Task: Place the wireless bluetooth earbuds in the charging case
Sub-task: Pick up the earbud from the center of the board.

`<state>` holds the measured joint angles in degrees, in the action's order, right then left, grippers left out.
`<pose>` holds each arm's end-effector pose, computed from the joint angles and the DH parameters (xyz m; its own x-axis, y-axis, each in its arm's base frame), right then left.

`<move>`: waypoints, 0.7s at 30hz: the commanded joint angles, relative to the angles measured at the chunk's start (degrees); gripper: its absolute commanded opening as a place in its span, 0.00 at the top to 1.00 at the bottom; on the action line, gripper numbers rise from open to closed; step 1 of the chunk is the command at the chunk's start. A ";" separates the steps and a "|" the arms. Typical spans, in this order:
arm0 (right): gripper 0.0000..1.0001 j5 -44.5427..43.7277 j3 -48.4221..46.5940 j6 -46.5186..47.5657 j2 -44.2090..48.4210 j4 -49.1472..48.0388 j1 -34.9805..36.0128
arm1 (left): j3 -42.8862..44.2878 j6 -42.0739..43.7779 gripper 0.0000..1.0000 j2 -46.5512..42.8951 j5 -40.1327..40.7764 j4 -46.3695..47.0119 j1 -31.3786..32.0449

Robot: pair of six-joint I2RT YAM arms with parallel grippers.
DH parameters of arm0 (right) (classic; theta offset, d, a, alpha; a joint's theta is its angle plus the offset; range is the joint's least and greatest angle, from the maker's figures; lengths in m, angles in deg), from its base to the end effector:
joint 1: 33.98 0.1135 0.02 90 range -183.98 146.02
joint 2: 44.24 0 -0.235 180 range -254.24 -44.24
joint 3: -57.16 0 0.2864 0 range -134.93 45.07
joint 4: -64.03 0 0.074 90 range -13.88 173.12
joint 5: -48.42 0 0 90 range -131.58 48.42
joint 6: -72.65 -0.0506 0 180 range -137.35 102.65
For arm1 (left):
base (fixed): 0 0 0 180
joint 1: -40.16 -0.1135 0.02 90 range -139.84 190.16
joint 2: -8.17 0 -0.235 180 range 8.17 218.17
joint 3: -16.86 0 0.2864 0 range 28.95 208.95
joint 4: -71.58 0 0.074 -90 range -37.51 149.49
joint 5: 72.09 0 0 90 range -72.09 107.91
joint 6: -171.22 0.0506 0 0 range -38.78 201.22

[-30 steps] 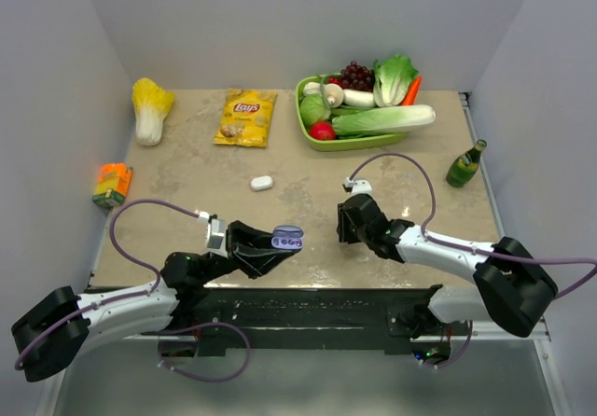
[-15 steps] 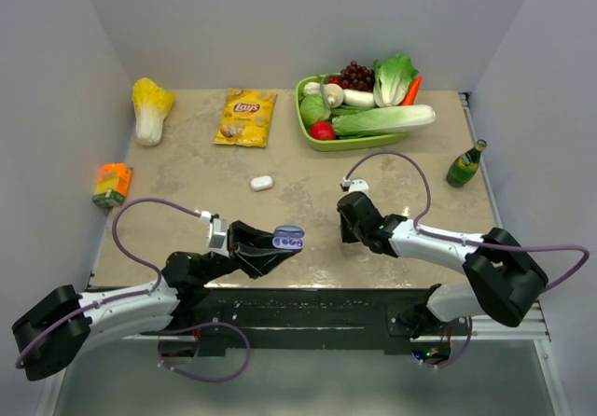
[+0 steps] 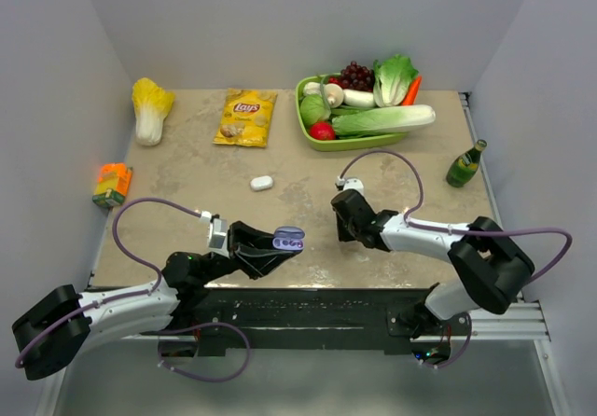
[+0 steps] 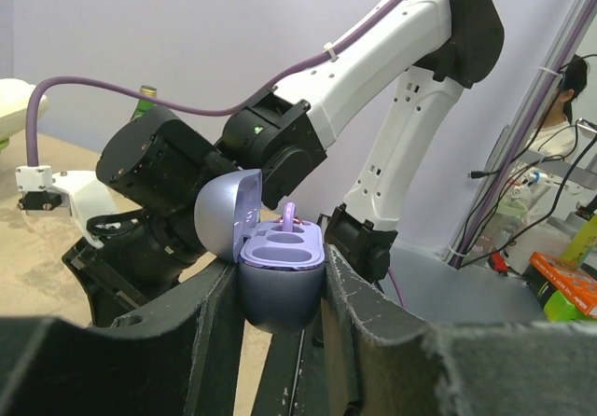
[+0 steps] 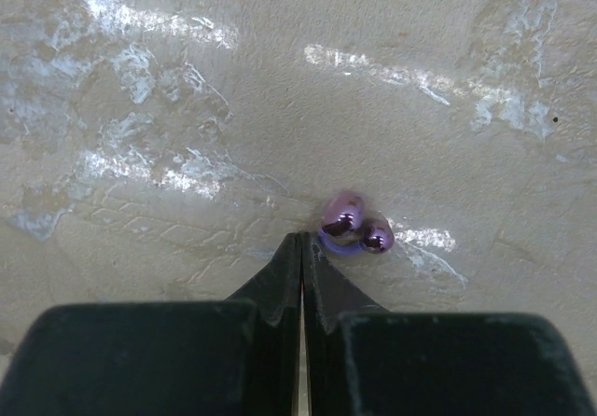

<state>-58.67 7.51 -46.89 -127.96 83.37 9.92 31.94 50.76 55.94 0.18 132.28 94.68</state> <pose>0.2297 0.2004 0.0884 -0.7679 -0.0849 -0.6349 -0.1816 0.9794 0.0886 0.1099 -0.1807 0.1902 -0.2373 -0.4989 -0.8335 0.9413 0.0940 -0.3243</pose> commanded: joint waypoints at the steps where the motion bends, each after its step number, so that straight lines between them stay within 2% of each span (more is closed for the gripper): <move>1: 1.00 -2.34 -3.13 -0.78 -1.09 -1.09 -0.13 | -8.17 0.31 1.00 -0.31 0.51 16.06 0.41; 6: 1.00 -1.64 -4.45 -0.26 -1.71 -1.18 -0.13 | -8.26 0.40 1.00 -0.31 0.42 15.97 0.41; 10: 0.99 -0.15 -2.44 1.93 2.94 -3.11 -0.13 | -8.34 0.31 1.00 -0.22 0.33 15.89 0.50; 12: 0.93 -0.14 -1.64 2.55 5.49 -3.03 -0.04 | -8.26 0.40 1.00 0.04 0.33 15.97 0.41; 13: 0.87 -0.23 -1.55 2.91 5.76 -2.68 -0.04 | -8.34 0.40 1.00 0.31 0.25 16.15 0.50; 21: 0.76 -0.67 -3.48 3.53 3.04 1.98 -0.04 | -8.35 -0.13 1.00 1.80 -0.02 18.08 0.50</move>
<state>-58.64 5.60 -44.25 -123.52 83.13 9.92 31.94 50.76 57.51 0.16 132.28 94.72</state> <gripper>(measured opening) 0.227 0.387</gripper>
